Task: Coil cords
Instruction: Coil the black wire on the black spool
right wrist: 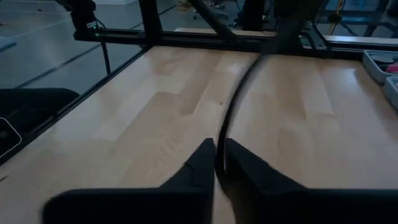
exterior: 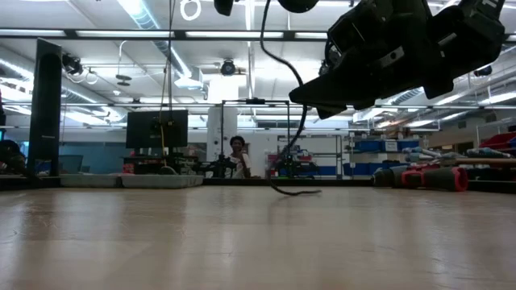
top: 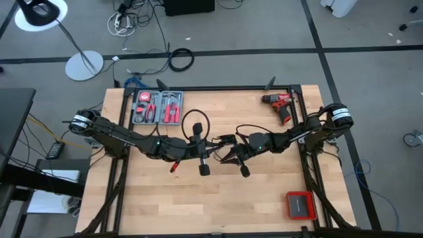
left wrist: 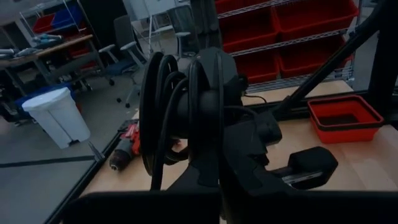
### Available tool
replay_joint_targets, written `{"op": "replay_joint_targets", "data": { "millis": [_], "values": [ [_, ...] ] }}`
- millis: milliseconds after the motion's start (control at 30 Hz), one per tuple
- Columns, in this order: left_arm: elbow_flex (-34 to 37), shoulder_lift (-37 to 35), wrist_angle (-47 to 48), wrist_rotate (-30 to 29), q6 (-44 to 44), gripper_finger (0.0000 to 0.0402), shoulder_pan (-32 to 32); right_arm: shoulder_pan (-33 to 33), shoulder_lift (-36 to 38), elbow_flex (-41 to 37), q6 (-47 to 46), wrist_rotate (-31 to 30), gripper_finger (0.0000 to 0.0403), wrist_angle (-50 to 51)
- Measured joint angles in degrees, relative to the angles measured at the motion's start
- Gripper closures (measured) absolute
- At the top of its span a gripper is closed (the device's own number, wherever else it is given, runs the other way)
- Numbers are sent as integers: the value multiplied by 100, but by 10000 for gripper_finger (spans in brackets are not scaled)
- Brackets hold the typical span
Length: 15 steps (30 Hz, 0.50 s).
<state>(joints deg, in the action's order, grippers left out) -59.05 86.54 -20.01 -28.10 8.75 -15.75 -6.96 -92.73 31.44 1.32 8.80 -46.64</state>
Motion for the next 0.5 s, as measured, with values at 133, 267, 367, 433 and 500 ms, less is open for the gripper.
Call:
{"op": "replay_joint_targets", "data": {
  "millis": [133, 267, 367, 433, 500],
  "values": [
    [-1, 0, -7, -9, 0, 401, 0, 0, 0, 0, -12, -137, 392, 27],
    [-1, 0, 1, -9, -34, 401, 0, 0, 0, 0, -7, -170, 396, 134],
    [0, 0, 50, 45, -142, 401, -11, 0, 29, 0, 15, -169, 397, 447],
    [-2, 0, 105, 125, -178, 401, -14, 0, 108, -2, 77, -168, 398, 761],
    [0, -27, 245, 155, -188, 401, -41, 0, 226, -2, 167, -169, 399, 1103]
  ]
}}
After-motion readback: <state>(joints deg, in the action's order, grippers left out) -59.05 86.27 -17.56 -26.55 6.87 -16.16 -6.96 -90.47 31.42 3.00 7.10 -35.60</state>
